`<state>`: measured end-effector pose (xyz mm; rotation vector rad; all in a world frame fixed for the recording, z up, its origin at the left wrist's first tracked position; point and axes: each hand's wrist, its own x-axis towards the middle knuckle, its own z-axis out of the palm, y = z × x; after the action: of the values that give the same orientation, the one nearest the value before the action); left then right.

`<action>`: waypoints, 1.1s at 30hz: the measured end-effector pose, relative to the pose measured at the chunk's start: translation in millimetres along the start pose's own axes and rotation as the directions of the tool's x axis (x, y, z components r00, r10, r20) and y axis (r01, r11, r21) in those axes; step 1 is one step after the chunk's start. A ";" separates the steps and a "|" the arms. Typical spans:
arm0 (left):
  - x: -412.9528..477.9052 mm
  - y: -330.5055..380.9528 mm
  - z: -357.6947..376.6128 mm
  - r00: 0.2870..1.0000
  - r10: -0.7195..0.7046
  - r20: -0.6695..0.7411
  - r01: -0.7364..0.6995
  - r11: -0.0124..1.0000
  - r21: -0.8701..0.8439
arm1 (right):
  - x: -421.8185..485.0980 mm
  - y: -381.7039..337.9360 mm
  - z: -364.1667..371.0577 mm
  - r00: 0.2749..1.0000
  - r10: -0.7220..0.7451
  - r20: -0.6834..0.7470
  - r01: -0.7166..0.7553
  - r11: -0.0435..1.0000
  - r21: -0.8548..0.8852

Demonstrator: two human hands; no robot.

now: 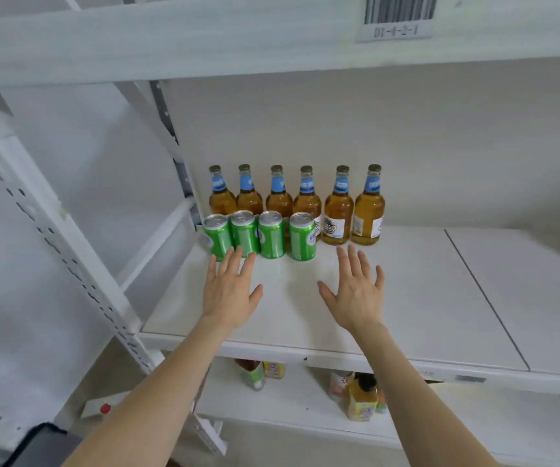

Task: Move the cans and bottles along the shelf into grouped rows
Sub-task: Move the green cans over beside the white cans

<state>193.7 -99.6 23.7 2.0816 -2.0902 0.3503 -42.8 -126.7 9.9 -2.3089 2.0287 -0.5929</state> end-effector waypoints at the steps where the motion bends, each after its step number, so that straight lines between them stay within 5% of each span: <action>1: 5.6 -8.6 2.6 1.000 0.004 -0.002 -0.004 1.000 -0.008 | 4.7 -7.6 4.2 1.000 0.007 0.002 -0.007 1.000 0.008; 17: 135.4 -23.9 63.2 0.989 0.018 -0.144 -0.048 0.976 -0.212 | 110.2 -22.2 63.8 0.999 0.048 -0.001 -0.045 0.953 0.299; 24: 162.8 -27.4 76.4 0.981 0.020 -0.191 -0.047 0.989 -0.140 | 140.0 -22.4 81.2 0.995 0.078 0.056 -0.094 0.679 0.728; 33: 169.4 -14.9 83.4 0.952 -0.098 -0.290 0.035 0.976 -0.216 | 147.9 -16.8 82.2 0.993 0.092 0.068 -0.107 0.538 0.836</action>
<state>210.5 -285.7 -7.4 1.8430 -1.7933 0.3911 9.9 -285.3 -22.0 -1.5603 1.3317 -1.2023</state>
